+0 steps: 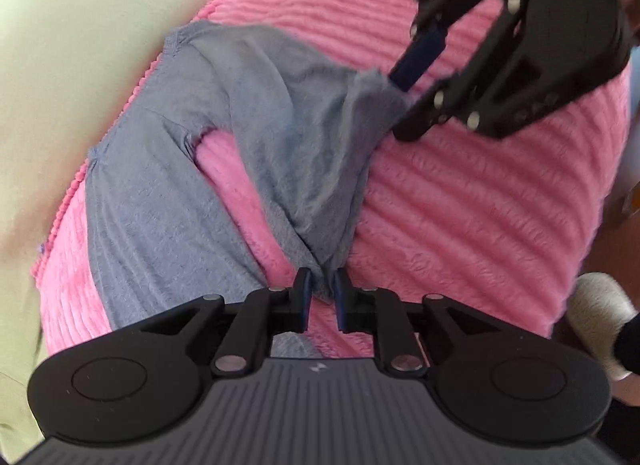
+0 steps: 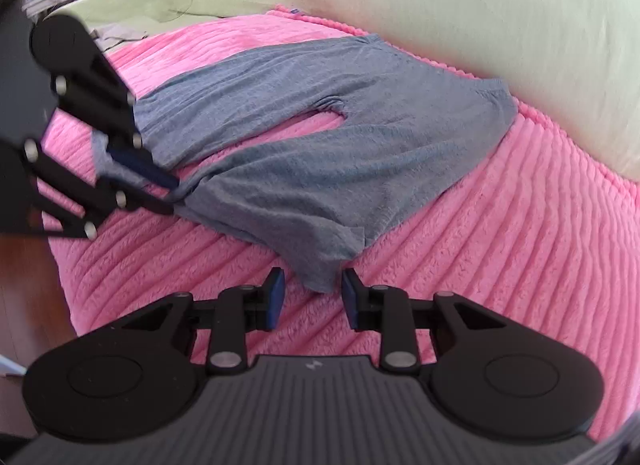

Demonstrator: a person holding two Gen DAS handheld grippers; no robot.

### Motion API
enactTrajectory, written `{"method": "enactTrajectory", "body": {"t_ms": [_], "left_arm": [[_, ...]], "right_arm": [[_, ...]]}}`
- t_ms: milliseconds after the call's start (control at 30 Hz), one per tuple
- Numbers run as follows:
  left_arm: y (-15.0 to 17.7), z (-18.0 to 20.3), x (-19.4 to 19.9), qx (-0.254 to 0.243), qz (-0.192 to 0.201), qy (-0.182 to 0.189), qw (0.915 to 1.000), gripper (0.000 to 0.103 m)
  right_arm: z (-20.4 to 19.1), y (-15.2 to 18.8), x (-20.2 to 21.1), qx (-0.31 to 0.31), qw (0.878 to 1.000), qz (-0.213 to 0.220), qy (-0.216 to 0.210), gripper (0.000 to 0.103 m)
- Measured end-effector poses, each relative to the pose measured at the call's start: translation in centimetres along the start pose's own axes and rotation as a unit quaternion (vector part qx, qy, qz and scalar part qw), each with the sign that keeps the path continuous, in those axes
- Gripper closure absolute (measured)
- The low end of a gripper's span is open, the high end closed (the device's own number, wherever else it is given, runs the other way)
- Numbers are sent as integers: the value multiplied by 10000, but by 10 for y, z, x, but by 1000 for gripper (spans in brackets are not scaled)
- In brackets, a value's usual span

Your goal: Fold clothes

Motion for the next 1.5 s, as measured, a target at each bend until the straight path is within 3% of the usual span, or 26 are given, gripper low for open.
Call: {"method": "enactTrajectory", "body": {"t_ms": [33,100,133,167,200,467,600,767,867,933,1000,1033,1200,1433,1467,1500], "left_arm": [[-1,0,0,33,4,-4,10000,84],[-1,-3,0,193,-12,18,9998,84],[1,-5,-1,268,-43,32,9996,86],[3,-6,1,335,-70,57,9994,96],[4,-3,7,368,-74,104,9992,99],[-46,37,70,185,608,572,9963,99],[-59,62,79,141,596,665,9959,99],[-51,91,51,73,79,598,9981,99],[-51,98,51,-93,60,421,9991,97],[-58,99,56,-258,206,291,9990,94],[-67,101,59,-553,420,169,9974,91],[-75,102,58,-799,569,103,9951,89],[-97,110,39,-1818,880,-60,9794,84],[-95,120,5,-3301,1019,-436,9374,79],[-93,121,4,-3432,1040,-438,9325,81],[-90,123,2,-3601,1065,-427,9258,94]], "right_arm": [[1,0,-1,-69,10000,16,-29,80],[3,1,-2,-170,9998,27,-79,100],[6,1,-1,-250,9996,23,-137,101],[7,2,2,-296,9994,22,-162,101],[7,2,6,-312,9994,26,-154,102],[42,4,89,-392,9985,-52,377,102],[60,13,123,-172,9976,-99,670,102],[64,51,102,-174,9953,-620,726,102],[67,84,69,-441,9890,-1148,821,102],[65,90,64,-340,9880,-1179,943,99],[63,85,68,-257,9868,-1173,1086,79],[63,81,73,-208,9866,-1107,1178,67],[70,69,96,-344,9925,-656,973,66],[66,69,65,797,9932,-539,658,66],[67,69,60,919,9923,-528,646,67],[69,70,55,990,9919,-541,587,67]]}}
Point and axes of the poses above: each gripper's, at about its wrist camera, not at the fingertips, and x roughly against the way its jaws point, z to its right, y to its underside, the point moved 2 cm from there along -x, roughly the way its jaws point, and after that the axes turned 2 degrees about y, right-handed, at the moved point
